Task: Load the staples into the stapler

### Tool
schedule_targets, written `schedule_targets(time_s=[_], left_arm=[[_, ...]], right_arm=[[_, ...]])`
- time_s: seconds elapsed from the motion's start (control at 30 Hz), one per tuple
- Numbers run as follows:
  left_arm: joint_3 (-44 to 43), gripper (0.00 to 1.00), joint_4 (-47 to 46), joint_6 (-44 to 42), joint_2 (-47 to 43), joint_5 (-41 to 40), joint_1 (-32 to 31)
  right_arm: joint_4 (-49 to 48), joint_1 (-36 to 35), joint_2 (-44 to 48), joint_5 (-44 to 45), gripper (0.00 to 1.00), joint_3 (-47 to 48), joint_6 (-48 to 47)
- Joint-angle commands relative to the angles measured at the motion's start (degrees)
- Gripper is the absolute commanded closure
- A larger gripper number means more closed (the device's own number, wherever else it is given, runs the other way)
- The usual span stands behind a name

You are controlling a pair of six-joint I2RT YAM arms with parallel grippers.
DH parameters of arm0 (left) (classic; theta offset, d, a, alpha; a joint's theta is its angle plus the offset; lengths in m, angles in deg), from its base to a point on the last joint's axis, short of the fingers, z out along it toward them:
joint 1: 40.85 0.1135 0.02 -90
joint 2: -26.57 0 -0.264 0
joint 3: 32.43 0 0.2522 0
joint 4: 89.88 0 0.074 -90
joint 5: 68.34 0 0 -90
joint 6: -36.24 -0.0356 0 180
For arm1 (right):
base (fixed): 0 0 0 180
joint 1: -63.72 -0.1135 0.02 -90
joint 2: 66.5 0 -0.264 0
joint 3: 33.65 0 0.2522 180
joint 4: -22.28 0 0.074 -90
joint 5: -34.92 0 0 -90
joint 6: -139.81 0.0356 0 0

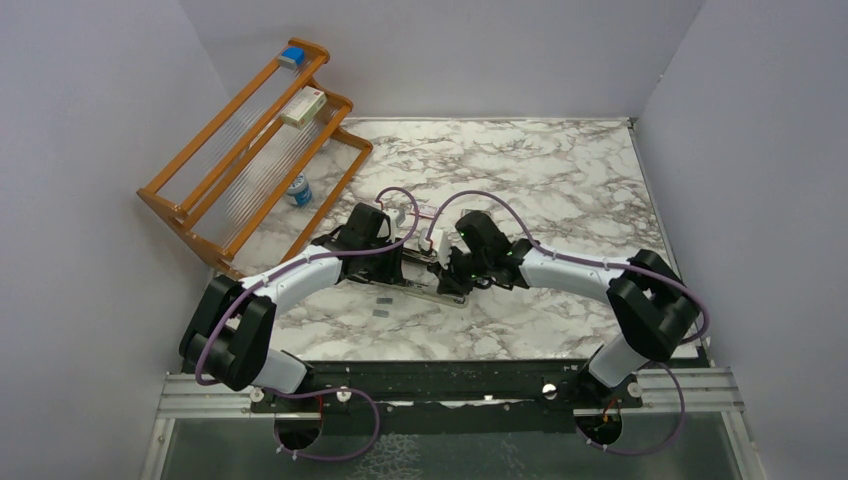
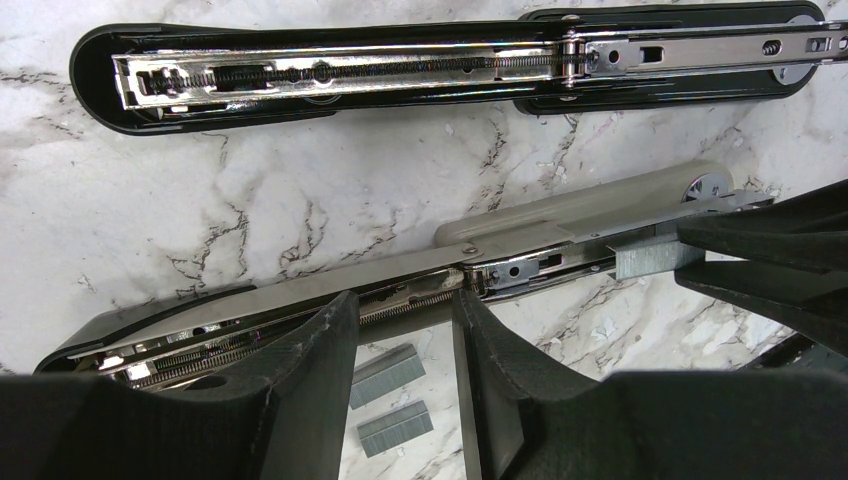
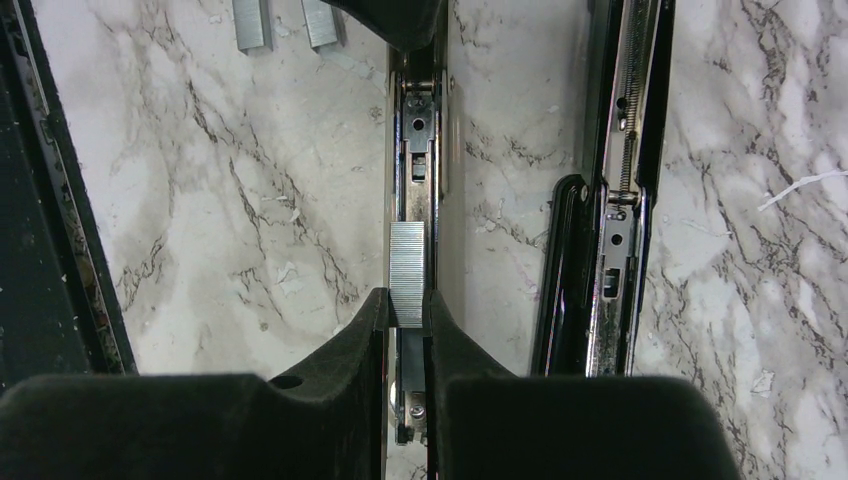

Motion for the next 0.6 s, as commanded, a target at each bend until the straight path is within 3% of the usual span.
schedule_targets(time_s=[0.0, 0.57], left_arm=[[-0.18, 0.57, 1.43, -0.78, 1.46, -1.05, -0.17], [-0.24, 0.57, 1.47, -0.79, 1.46, -0.91, -0.18]], right_arm=[[-2.36, -0.34, 3.15, 0.1, 0.99, -0.81, -0.15], [0.48, -0.34, -0.24, 1.62, 0.98, 0.7, -0.65]])
